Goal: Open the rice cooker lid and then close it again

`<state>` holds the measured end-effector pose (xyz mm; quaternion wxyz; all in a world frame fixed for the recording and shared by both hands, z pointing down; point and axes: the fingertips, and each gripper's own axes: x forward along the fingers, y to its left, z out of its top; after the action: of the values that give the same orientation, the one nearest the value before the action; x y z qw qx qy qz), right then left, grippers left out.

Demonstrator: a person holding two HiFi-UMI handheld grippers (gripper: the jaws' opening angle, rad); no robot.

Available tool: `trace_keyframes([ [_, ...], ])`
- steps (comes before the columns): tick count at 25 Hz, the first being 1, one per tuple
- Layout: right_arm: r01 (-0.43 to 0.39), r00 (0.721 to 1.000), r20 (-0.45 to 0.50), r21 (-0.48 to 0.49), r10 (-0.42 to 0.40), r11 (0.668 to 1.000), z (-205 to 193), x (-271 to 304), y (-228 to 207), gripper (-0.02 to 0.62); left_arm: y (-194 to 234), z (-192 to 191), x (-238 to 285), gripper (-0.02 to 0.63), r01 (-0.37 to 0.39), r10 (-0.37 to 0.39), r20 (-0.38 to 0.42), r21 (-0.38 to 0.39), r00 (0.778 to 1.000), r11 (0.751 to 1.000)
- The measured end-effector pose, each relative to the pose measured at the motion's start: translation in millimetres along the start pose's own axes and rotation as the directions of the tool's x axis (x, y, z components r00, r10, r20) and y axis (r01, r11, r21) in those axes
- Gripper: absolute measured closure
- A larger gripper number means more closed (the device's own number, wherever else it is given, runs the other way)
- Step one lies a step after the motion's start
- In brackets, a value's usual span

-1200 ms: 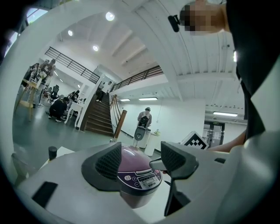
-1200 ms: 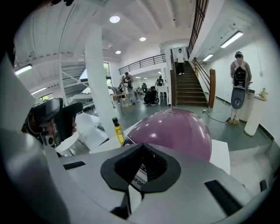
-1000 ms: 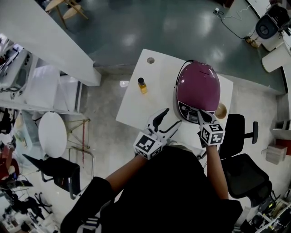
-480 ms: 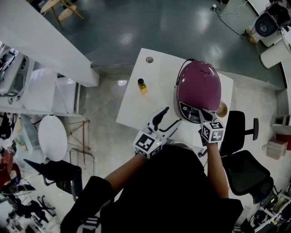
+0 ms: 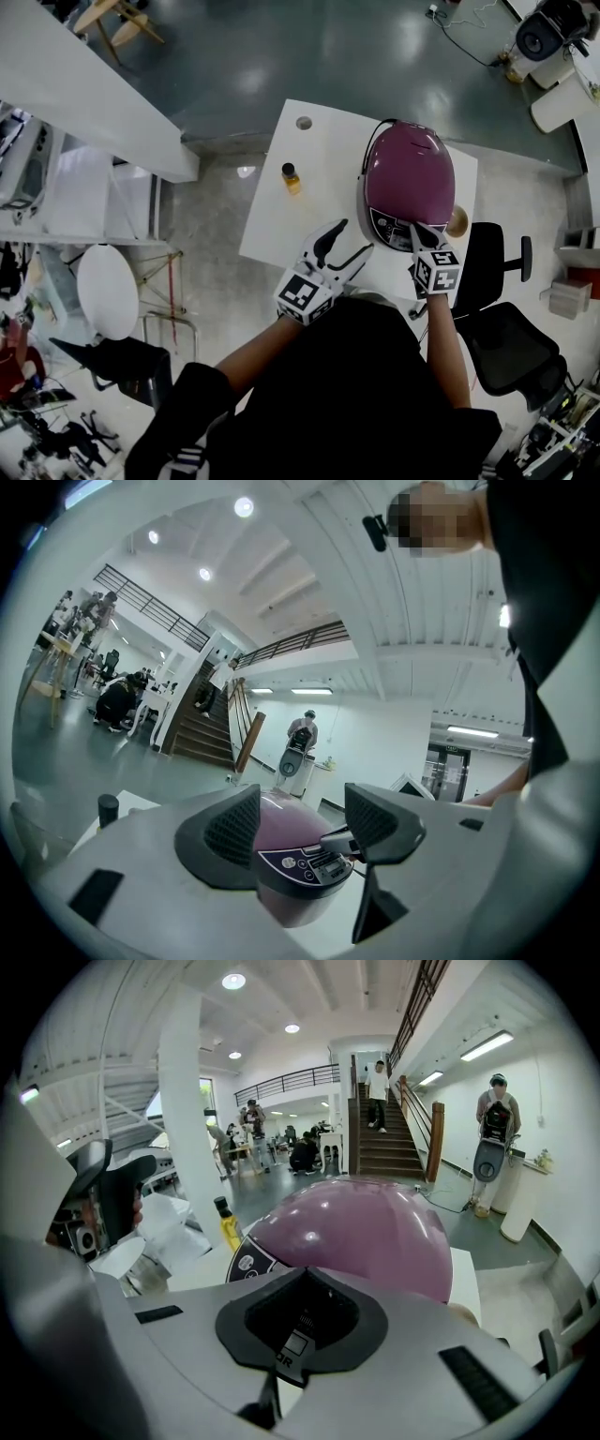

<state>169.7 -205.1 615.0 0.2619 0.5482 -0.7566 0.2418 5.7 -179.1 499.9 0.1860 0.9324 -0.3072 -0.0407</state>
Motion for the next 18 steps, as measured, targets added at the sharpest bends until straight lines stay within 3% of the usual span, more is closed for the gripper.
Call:
trace_keyframes([
  [7,0.035,0.999,-0.036,-0.040,-0.037,0.999,-4.0,2.4,-0.6,0.595,0.6,-2.6,-5.9,0.347,0.007,-0.007,-0.001,-0.007,1.000,1.000],
  [18,0.025,0.997,-0.072,0.013,-0.024,1.000,-2.5,0.9,-1.0,0.595,0.7,-6.5,-19.1,0.347,0.018,-0.018,0.013,-0.022,1.000,1.000],
])
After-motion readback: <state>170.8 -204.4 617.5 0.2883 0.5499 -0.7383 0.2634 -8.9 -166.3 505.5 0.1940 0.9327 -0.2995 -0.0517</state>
